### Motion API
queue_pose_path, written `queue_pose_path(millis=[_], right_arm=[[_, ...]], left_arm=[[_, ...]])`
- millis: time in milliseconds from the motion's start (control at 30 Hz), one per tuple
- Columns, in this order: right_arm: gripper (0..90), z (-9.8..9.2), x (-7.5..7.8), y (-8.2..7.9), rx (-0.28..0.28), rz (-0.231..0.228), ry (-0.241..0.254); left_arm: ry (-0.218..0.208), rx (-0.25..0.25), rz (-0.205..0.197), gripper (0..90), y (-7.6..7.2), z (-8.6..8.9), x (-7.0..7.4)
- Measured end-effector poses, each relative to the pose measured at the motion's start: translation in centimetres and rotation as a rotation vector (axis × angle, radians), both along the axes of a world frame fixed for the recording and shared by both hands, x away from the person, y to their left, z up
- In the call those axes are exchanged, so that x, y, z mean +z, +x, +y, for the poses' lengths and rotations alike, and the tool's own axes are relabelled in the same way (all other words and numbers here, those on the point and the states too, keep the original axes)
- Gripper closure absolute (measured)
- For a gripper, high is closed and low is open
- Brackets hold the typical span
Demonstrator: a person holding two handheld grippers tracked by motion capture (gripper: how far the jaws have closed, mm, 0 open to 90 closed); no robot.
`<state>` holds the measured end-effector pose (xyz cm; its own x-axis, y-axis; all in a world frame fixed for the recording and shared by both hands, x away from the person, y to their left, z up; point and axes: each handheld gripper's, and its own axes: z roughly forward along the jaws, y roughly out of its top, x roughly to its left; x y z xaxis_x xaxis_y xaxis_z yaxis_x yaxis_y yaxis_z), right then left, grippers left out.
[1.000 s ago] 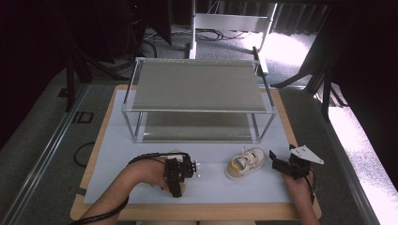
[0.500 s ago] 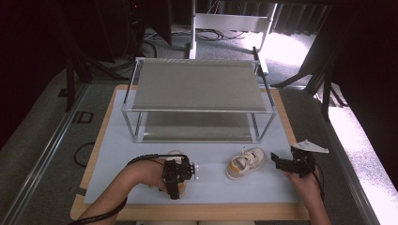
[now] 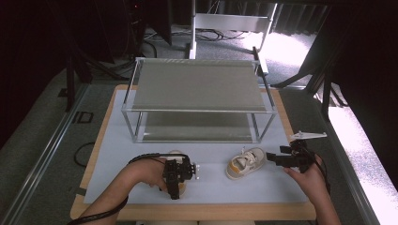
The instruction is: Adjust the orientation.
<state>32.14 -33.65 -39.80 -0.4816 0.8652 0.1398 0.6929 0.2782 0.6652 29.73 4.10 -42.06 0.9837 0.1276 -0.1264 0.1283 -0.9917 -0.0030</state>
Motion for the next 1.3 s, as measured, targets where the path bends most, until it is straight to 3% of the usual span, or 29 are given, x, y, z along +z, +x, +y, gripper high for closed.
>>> queue_pose_path(millis=[133, 367, 467, 667, 867, 1033, 1300], right_arm=[[26.8, 1.3, 0.8, -0.2, 0.032, 0.031, -0.065], [26.8, 3.2, 0.8, -0.3, 0.1, 0.145, -0.221], [26.8, 3.6, 0.5, -0.4, 0.122, 0.183, -0.25], [27.2, 4.2, 0.6, -0.3, 0.15, 0.226, -0.264], [28.2, 5.8, 1.1, 0.0, 0.185, 0.289, -0.349], [30.8, 7.8, 2.7, 0.2, 0.22, 0.283, -0.331], [31.8, 10.8, 3.3, 0.3, 0.284, 0.277, -0.298]], left_arm=[[-0.002, 0.001, 0.007, 44.2, 0.0, 0.0, 0.0], [0.01, 0.001, 0.011, 44.3, 0.1, -0.2, -0.1], [0.012, 0.0, 0.011, 44.3, 0.1, -0.2, -0.1], [0.009, 0.011, 0.017, 44.3, 0.1, -0.2, -0.1], [0.017, 0.02, 0.019, 44.3, 0.2, -0.3, -0.1], [0.02, 0.016, 0.02, 45.2, 0.3, -0.4, -0.1], [0.016, 0.019, 0.017, 45.2, 0.2, -0.4, -0.1]])
